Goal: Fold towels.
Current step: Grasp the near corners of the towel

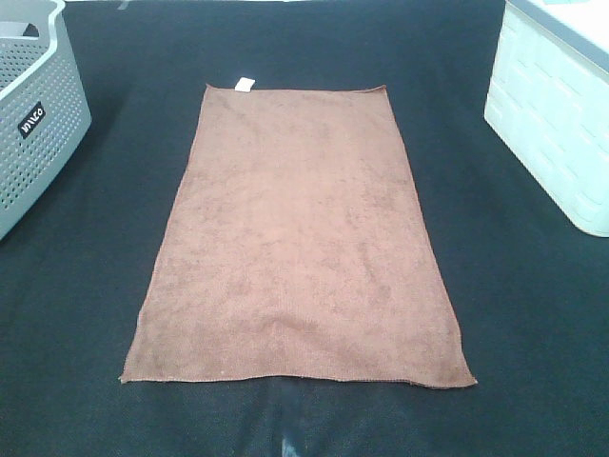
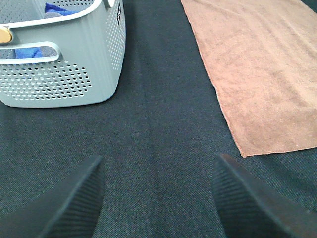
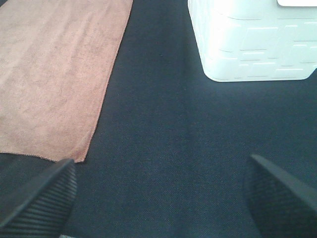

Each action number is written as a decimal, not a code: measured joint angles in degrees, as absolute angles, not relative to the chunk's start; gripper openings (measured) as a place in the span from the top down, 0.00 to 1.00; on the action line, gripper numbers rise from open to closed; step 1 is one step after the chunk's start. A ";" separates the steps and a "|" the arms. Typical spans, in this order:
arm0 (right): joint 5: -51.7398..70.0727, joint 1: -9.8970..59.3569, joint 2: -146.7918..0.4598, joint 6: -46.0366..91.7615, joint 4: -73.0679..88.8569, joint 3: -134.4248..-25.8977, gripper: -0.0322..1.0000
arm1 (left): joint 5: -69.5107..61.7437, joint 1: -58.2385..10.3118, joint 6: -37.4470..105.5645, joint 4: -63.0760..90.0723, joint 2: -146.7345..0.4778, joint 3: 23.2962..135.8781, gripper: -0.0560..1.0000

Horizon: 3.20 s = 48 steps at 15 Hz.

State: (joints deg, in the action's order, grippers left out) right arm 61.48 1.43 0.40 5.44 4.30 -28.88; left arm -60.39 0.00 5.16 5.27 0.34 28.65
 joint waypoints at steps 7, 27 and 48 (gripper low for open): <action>61.48 1.43 0.40 5.44 4.30 -28.88 0.14 | -60.39 0.00 5.16 5.73 0.34 28.65 0.37; 44.98 1.43 -62.45 3.15 15.76 -36.73 0.23 | -31.68 0.00 19.42 48.93 -60.62 28.99 0.39; 28.02 7.73 -102.22 42.23 58.73 -36.90 0.30 | -30.83 -7.62 53.17 75.86 -108.52 39.99 0.32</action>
State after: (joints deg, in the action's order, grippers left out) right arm 28.02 7.73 -102.22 42.23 58.73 -36.90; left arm -30.83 -7.62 53.17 75.86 -108.52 39.99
